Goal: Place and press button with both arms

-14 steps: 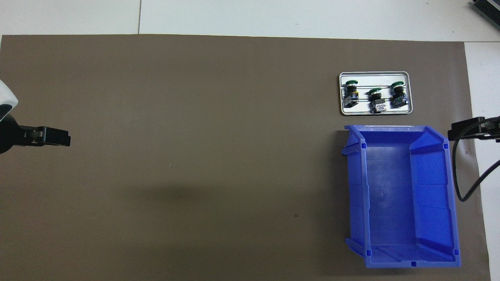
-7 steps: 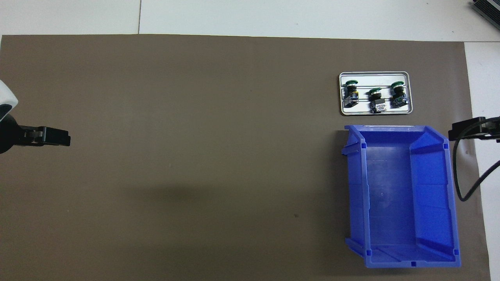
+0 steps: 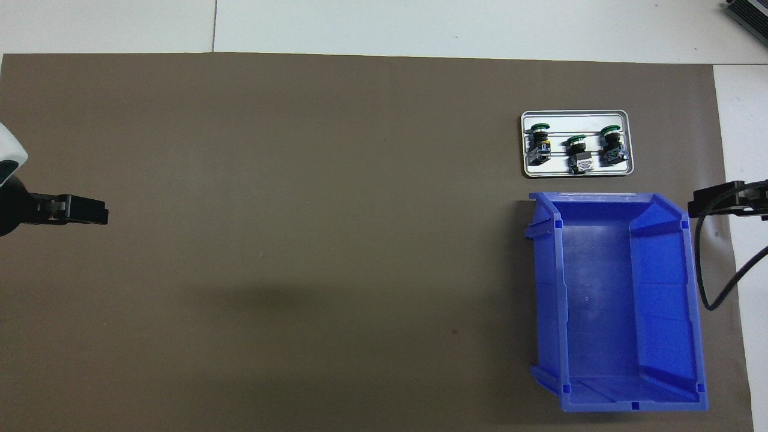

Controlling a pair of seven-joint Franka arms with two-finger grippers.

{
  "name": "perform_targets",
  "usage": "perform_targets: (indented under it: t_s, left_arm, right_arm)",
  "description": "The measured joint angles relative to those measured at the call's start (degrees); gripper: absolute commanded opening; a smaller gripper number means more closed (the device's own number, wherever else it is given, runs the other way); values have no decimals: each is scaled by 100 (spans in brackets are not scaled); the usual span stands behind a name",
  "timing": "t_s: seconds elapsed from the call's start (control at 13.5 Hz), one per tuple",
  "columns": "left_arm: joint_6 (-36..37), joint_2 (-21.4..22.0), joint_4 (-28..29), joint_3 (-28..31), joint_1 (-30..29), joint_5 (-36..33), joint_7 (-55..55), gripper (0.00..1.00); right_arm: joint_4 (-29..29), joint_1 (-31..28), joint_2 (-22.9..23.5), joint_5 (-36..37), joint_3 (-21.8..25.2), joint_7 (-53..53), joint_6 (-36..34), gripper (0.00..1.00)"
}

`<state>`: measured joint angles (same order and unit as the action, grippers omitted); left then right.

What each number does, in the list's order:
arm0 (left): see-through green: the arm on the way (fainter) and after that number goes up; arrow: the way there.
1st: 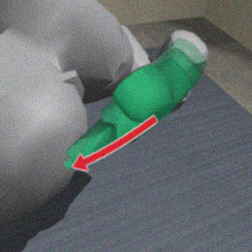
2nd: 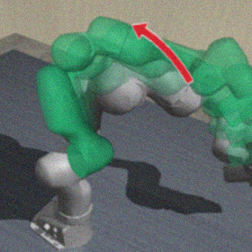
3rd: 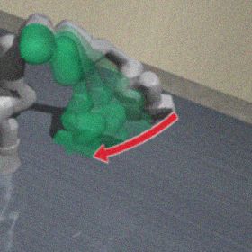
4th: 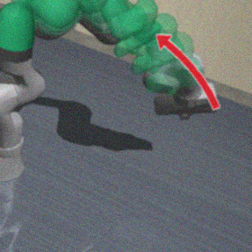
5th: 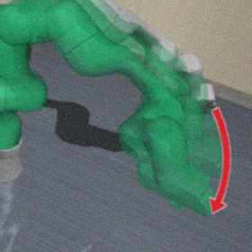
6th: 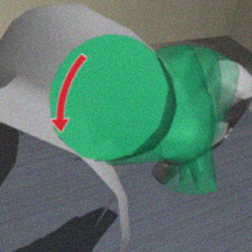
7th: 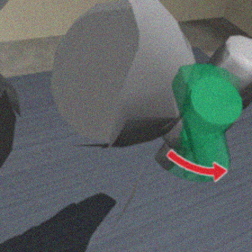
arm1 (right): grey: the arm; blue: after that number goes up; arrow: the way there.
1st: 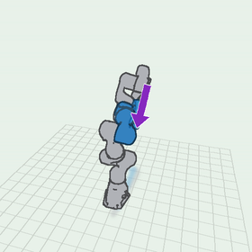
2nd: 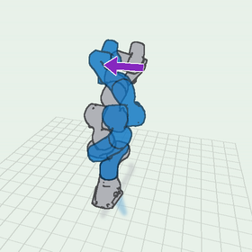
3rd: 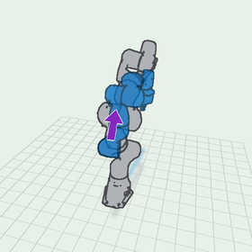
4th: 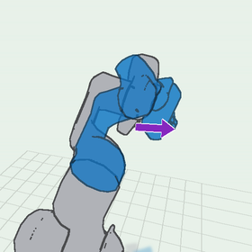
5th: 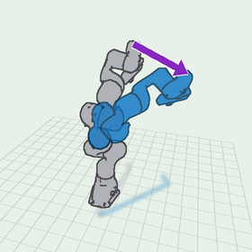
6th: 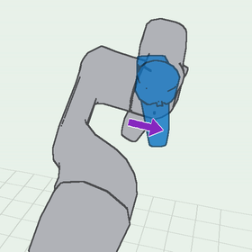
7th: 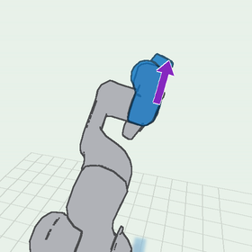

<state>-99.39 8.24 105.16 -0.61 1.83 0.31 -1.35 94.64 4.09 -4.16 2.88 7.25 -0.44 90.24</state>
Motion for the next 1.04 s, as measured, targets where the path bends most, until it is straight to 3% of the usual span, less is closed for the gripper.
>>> perform_targets:
  t_s: [0.3, 0.67, 1.04]
  left_arm:
    - [0, 0, 0, 0, 0, 0, 0, 100]
    - [0, 0, 0, 0, 0, 0, 0, 100]
    - [0, 0, 0, 0, 0, 0, 0, 100]
  right_arm:
    - [114, -1, -5, 0, 0, 2, 364, 100]
    - [622, 46, 79, 0, -2, 23, 1508, 100]
    - [756, 6, 818, -138, -1, 208, 2655, 100]
